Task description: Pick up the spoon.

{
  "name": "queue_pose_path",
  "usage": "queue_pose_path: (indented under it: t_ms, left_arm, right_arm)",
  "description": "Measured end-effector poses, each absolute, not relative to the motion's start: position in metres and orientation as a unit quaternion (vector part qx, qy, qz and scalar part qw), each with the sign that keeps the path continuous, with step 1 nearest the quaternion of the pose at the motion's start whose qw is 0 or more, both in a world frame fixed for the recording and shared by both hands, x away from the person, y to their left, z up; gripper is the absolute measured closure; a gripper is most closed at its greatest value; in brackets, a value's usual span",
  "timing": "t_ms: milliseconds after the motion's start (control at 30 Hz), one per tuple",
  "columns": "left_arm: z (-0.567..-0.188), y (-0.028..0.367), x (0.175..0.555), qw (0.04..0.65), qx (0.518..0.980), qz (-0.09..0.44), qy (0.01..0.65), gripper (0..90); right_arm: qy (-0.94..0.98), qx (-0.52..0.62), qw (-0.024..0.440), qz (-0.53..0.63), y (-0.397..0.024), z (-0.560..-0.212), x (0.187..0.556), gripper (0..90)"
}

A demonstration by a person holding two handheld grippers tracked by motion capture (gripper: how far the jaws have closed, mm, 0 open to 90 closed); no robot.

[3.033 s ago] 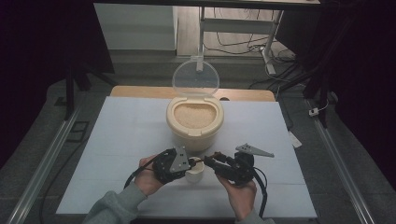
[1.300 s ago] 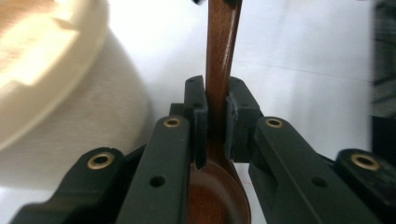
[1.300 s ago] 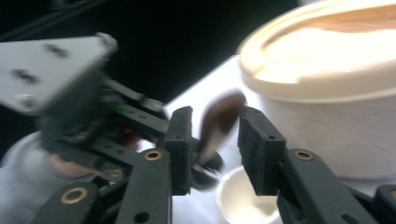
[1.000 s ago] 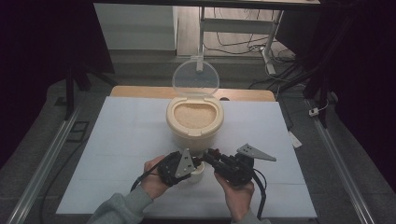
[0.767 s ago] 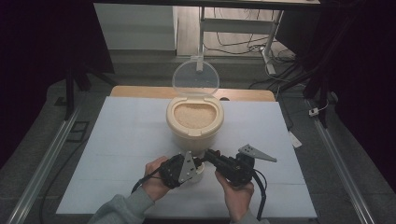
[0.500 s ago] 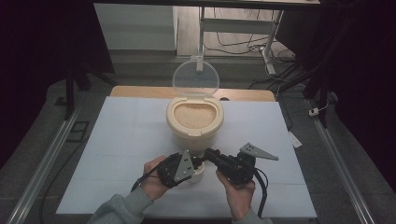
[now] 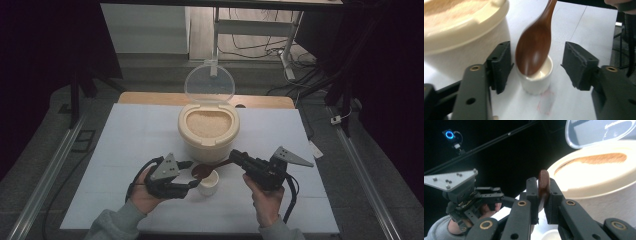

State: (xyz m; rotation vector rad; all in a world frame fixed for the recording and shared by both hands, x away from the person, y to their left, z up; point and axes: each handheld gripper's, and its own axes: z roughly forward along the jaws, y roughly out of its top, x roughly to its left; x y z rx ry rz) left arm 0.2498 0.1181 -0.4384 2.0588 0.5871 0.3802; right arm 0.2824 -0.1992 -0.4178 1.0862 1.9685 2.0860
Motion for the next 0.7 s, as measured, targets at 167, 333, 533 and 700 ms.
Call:
queue_pose_path:
  t_ms: [167,333,533,700]
  left_arm:
    - [-0.450,0.148,0.243,0.464,0.832,0.146,0.268,29.9]
    - [-0.466,0.183,0.237,0.451,0.821,0.152,0.315,25.5]
    - [-0.483,0.214,0.237,0.437,0.812,0.148,0.357,22.4]
    - [-0.489,0.224,0.240,0.436,0.805,0.142,0.376,21.6]
  right_arm:
    - [0.635,0.355,0.052,0.685,-0.212,-0.414,0.288,82.9]
    - [0.634,0.344,0.057,0.690,-0.219,-0.408,0.290,82.9]
    - [0.639,0.334,0.071,0.689,-0.223,-0.401,0.291,82.9]
    - [0.642,0.326,0.077,0.690,-0.226,-0.399,0.295,82.8]
